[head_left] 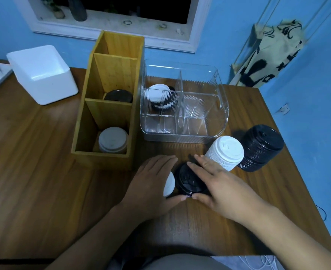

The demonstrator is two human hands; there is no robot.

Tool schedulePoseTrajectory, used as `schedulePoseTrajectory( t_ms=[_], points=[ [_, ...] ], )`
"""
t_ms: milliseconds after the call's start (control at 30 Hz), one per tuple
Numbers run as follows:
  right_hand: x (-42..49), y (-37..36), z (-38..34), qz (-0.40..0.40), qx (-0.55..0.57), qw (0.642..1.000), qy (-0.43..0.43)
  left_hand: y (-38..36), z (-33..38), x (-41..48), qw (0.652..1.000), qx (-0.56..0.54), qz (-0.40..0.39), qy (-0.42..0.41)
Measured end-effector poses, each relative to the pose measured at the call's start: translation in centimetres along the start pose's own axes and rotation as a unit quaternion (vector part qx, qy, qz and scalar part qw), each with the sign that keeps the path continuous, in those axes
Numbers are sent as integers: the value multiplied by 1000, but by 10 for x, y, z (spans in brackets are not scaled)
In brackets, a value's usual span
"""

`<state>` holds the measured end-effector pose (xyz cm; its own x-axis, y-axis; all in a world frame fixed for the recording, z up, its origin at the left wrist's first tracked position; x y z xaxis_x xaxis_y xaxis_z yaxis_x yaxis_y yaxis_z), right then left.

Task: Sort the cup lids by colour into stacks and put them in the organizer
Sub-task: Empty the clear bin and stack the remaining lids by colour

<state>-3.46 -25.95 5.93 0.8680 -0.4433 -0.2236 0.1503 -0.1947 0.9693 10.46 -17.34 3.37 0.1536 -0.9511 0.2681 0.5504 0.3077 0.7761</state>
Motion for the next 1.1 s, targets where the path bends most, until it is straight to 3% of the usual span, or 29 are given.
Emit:
schedulePoseTrajectory(
  t_ms=[233,400,533,633,733,833,1000,1100],
  points=[
    [36,87,1,101,32,994,34,-1,-23,-25,997,-53,-46,43],
    [112,141,0,184,52,980,52,-2,-30,-27,993,-64,-48,89],
    [191,157,8,198,52,979,28,-2,-31,-26,992,-69,-31,100],
    [243,156,15,146,17,989,0,-1,-30,-26,992,-71,-19,99],
    [283,143,22,25,-102,993,-50,-1,-32,-27,992,-79,-15,98],
    [305,138,18,-69,-149,984,-66,-2,-35,-26,992,-84,-15,97],
    [317,117,20,-208,-103,968,-97,-5,-37,-28,990,-98,-21,101],
    [316,105,20,-236,-73,963,-107,-6,-38,-27,990,-97,-27,100]
  ],
)
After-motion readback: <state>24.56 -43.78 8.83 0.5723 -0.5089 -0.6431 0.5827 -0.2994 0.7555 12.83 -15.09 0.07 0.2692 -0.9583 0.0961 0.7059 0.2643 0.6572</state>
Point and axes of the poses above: each hand's wrist, its own x-axis towards the middle knuckle, its own y-axis out of the back of the hand, z = x × y, the point moved 8 cm from there along x, towards the middle knuckle, and after that the axes turned 6 degrees about -x, right-handed, at the moved point
